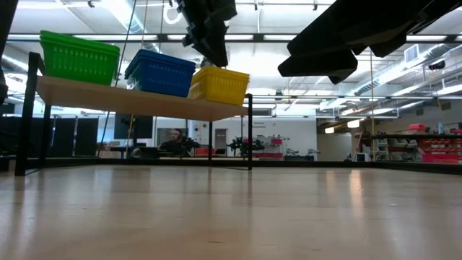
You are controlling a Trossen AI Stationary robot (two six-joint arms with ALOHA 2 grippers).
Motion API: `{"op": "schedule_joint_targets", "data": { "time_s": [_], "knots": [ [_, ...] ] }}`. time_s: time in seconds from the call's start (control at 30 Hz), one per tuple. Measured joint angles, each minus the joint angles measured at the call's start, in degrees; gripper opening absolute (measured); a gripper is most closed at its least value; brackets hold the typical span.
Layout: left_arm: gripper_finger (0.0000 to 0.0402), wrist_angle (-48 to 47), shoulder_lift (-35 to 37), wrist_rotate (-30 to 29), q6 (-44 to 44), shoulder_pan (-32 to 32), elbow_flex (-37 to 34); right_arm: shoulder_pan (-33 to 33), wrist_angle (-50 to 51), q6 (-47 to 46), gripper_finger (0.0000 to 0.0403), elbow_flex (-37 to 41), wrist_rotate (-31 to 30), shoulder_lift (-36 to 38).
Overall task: Stack baskets on shelf by color
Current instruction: Adjust the baskets on the shelf, then return to Home Position
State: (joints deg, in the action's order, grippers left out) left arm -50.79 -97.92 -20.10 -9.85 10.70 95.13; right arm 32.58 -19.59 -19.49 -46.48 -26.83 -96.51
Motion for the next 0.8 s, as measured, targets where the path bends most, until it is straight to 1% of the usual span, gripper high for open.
{"op": "schedule_joint_targets", "data": {
  "time_s": [0.1, 0.23, 0.33, 0.4, 0.53, 0.67, 0.73, 0.8],
  "knots": [
    [0.0124, -2.71, -0.04, 0.0, 0.0, -0.76, 1.74, 0.0, 0.0, 0.04, 0.0187, 0.0, -0.01, 0.0],
    [0.0132, -4.1, 0.01, 0.02, 0.05, -2.43, 4.04, 0.01, 0.02, -0.02, 0.0187, 0.0, -0.01, 0.0],
    [0.0132, -5.2, 0.69, 0.01, 1.49, -4.35, 5.46, 0.04, 0.02, -0.02, 0.0187, 0.0, 0.0, 0.0],
    [0.0126, -5.27, 2.39, -0.04, 2.59, -5.92, 5.62, 0.04, -0.03, 0.25, 0.0187, 0.0, -0.06, 0.0],
    [0.0106, -5.68, 6.62, -2.21, 2.86, -9.6, 5.64, 0.04, -2.15, 2.86, 0.0187, 0.0, -1.14, 0.0],
    [0.0073, -5.4, 11.33, -7.28, 2.38, -14.71, 5.34, 0.56, -2.24, 5.58, 0.0186, 0.0, -4.17, 0.63],
    [0.0053, -3.15, 13.76, -10.12, 2.28, -17.52, 2.87, 1.11, -1.88, 5.78, 0.0178, 0.0, -6.48, 1.87],
    [0.003, -1.4, 16.35, -12.05, 1.95, -20.14, -1.35, 1.58, -1.3, 6.59, 0.0162, 0.0, -7.68, 3.47]
  ]
}}
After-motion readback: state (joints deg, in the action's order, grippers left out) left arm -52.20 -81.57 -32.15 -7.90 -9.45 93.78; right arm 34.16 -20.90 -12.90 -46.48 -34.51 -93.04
